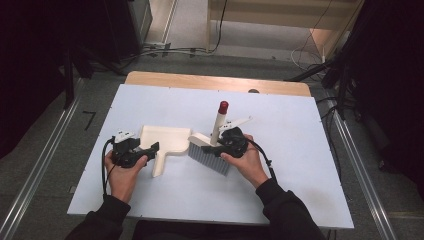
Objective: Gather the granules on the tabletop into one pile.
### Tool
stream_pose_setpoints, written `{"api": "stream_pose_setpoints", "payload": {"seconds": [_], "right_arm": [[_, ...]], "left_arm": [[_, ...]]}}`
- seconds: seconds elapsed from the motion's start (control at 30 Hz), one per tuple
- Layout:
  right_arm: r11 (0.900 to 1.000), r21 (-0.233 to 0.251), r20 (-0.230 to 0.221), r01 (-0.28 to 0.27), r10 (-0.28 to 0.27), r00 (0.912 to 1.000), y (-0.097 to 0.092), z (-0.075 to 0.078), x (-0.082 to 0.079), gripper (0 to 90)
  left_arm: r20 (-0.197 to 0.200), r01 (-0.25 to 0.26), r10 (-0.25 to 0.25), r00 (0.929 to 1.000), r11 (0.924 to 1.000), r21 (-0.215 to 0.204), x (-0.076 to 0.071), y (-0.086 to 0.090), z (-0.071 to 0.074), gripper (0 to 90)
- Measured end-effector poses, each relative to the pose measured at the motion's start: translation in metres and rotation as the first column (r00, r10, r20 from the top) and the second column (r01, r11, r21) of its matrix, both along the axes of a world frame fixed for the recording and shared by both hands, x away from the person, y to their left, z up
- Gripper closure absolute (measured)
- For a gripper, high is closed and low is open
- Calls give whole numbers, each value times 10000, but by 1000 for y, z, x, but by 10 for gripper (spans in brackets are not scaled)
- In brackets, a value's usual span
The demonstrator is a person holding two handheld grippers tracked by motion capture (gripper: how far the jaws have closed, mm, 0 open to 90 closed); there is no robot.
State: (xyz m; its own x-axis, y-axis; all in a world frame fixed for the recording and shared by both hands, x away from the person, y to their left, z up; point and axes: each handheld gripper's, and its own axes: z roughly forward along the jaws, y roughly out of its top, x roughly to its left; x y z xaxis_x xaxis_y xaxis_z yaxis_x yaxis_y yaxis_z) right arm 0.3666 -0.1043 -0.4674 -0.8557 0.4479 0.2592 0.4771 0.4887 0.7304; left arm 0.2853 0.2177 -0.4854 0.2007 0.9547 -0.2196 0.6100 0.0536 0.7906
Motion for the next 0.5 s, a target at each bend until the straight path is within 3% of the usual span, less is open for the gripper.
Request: {"api": "stream_pose_setpoints", "payload": {"seconds": [0.37, 0.5], "right_arm": [[9958, 71, 67, 910, -911, 9958, -20, 0, 17, 644], [9971, 499, -78, 569, -565, 9984, -27, 4, 17, 644]], "left_arm": [[-17, -12, 12, 10000, 10000, 5, 0, 0, 0, 247], [-27, -17, 17, 10000, 10000, -6, 0, 0, -1, 247]]}}
